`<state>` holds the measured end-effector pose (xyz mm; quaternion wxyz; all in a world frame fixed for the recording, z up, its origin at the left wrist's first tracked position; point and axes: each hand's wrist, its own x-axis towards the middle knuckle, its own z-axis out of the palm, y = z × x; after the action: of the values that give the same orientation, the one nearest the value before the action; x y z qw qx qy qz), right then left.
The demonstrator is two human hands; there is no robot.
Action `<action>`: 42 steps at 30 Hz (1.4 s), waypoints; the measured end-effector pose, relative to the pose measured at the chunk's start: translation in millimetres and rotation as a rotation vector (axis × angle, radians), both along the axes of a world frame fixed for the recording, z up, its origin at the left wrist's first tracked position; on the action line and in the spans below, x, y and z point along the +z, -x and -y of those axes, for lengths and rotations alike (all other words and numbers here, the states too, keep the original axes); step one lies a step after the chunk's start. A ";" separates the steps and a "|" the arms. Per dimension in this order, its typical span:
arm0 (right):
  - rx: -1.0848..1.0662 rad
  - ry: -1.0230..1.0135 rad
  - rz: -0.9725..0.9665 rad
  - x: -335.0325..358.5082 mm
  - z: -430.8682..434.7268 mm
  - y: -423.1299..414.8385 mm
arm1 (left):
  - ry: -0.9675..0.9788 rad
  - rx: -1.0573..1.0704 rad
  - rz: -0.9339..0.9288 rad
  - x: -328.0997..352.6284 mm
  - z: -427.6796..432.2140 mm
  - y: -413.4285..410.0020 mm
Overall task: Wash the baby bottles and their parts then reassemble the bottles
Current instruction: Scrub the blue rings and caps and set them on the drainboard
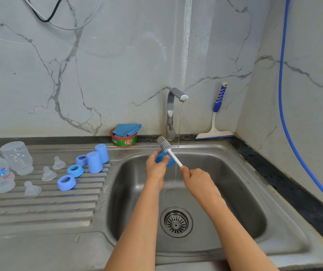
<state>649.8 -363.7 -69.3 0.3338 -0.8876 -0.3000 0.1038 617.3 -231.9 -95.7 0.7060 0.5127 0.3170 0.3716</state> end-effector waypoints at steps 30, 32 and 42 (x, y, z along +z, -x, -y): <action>0.064 0.108 -0.007 -4.4 4.0 -0.3 | 0.077 0.172 -0.072 0.6 -7.4 5.8; 0.044 0.105 -0.007 -5.1 3.4 -3.3 | 0.078 0.129 -0.083 2.1 -4.2 7.4; 0.004 0.058 -0.107 -2.0 7.1 -13.3 | 0.243 -0.116 0.070 14.7 0.0 6.5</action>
<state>663.1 -370.8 -71.3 0.3234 -0.8894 -0.2804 0.1603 610.9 -231.9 -81.0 0.7939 0.4277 0.3045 0.3068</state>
